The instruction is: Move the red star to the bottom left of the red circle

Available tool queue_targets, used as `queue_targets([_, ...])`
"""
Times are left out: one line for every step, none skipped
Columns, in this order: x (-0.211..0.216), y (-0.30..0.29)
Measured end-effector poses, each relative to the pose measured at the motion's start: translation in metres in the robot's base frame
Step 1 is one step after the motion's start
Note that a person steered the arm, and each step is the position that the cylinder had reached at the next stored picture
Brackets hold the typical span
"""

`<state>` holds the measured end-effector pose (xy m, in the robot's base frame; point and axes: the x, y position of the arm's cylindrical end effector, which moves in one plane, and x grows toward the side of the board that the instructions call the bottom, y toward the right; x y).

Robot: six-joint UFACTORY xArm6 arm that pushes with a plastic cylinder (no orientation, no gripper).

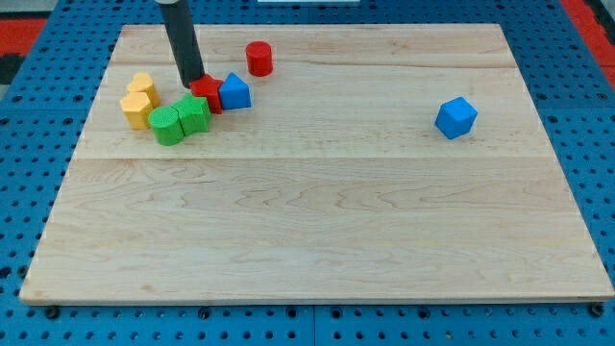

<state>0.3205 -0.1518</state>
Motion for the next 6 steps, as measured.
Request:
queue_targets([0.019,-0.036])
queue_targets([0.051,0.001])
queue_targets([0.045,0.016])
queue_targets([0.042,0.011])
queue_targets([0.035,0.040])
queue_targets([0.031,0.003])
